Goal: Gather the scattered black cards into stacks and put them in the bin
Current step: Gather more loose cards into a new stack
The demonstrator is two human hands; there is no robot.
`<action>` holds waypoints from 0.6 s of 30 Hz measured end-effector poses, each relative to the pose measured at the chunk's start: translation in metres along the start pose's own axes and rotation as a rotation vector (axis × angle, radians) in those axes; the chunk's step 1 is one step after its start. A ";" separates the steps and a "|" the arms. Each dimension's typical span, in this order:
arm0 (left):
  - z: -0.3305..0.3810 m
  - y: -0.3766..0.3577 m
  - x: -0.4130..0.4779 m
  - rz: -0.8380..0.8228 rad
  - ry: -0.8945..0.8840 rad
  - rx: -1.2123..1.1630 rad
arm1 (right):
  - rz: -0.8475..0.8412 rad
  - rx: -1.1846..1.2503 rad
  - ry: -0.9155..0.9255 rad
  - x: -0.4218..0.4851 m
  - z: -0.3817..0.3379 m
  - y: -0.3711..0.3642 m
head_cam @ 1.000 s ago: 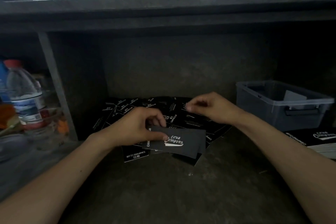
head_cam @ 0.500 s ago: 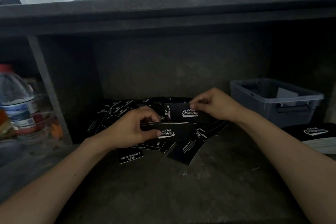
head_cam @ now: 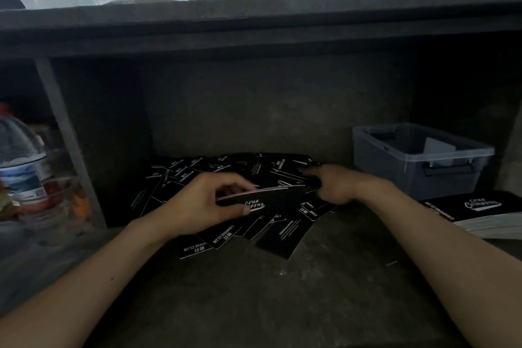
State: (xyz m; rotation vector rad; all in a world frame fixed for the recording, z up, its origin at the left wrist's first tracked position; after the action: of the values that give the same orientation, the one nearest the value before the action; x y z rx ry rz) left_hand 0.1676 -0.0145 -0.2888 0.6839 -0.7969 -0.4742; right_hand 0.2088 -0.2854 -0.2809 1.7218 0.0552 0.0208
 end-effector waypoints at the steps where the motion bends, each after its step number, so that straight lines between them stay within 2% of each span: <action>1: 0.001 -0.001 -0.001 -0.051 0.012 0.001 | -0.057 -0.032 0.001 0.000 0.001 -0.003; 3: 0.001 -0.004 -0.002 -0.112 0.058 -0.007 | -0.059 -0.006 0.006 -0.001 0.003 0.002; 6: 0.001 -0.002 -0.002 -0.076 0.108 -0.007 | -0.025 0.034 -0.009 -0.002 0.010 0.012; 11: 0.007 -0.004 -0.003 -0.049 0.041 0.021 | -0.027 0.111 -0.003 -0.002 0.017 0.013; 14: 0.007 -0.001 -0.001 -0.006 0.016 0.020 | -0.060 0.173 0.056 -0.004 0.014 0.013; 18: 0.007 0.001 -0.003 -0.071 0.043 0.016 | 0.006 0.189 0.151 -0.005 0.007 0.012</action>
State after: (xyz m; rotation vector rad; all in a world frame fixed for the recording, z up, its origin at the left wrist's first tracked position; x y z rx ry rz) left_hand 0.1605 -0.0152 -0.2860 0.7371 -0.7381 -0.5163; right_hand 0.2045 -0.2947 -0.2704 1.9070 0.1678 0.1545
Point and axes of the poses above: each hand's wrist, its own x-axis towards the middle knuckle, its own y-axis out of the back of the hand, z = x × y, the point moved 2 cm from there along x, towards the middle knuckle, and after that the axes turned 8 degrees about -y, right-handed, at the moved point
